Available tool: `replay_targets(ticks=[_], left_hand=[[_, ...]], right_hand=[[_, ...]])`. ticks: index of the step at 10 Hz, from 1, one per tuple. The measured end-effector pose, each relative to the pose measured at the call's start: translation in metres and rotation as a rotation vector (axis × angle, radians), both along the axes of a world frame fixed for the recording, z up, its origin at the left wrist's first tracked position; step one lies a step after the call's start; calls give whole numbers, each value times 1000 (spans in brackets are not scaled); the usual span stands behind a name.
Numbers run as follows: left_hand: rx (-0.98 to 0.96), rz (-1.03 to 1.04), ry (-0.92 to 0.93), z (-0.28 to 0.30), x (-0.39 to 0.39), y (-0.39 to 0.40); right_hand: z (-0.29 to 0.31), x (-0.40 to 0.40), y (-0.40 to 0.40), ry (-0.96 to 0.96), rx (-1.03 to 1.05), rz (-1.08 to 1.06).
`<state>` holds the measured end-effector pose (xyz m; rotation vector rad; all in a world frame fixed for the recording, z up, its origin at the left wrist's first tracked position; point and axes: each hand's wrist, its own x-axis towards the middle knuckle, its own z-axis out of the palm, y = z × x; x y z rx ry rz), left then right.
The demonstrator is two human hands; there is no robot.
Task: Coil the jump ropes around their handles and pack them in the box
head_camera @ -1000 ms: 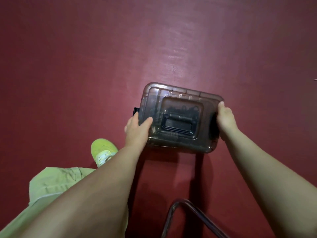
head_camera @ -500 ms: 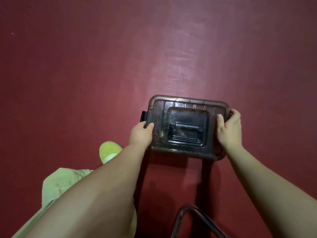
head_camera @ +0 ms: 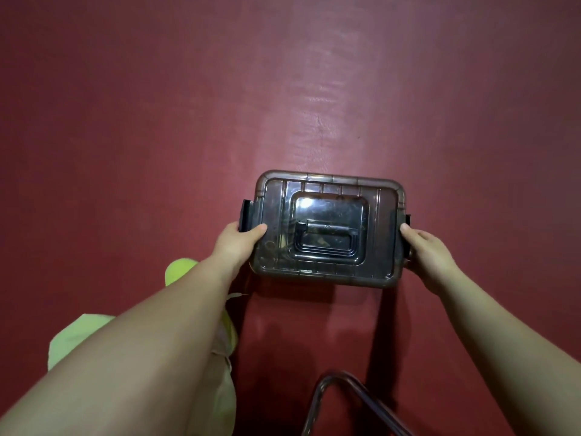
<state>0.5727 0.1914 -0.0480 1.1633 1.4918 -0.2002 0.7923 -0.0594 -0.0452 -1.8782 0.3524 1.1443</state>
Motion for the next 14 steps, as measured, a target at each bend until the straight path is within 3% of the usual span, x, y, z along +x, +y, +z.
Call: replay_targets(ticks=[1,3,5,6,8,9,10,11,12,13,14], left_hand=[[59,4,-11,7,5,-1],[215,-181,79,9,4,-1],[410,-391,236,25,13,-8],[407,-477,234,27,11,-9],[176,-461,257,47,18,-17],[-18,-457,203,72,28,-22],[-83,-435,41,92,27,-16],[-112,-603,-127,124,17,1],[67,-846,-181,166,-10,40],[243,-868,-154,184,-60,79],[279,-596,-175,194,-125,127]], right_hand=[[0,-6,-1,-73,38,-74],[5,-15,7,-347,-63,-94],[12,-32,11,-393,-86,-120],[17,-38,16,-447,-145,-64],[42,-50,32,-455,-106,213],[53,-52,36,-407,-163,204],[62,-57,40,-394,-172,212],[87,-77,63,-394,-79,247],[112,-108,107,-420,35,403],[129,-142,157,-394,106,497],[148,-174,228,-412,123,643]])
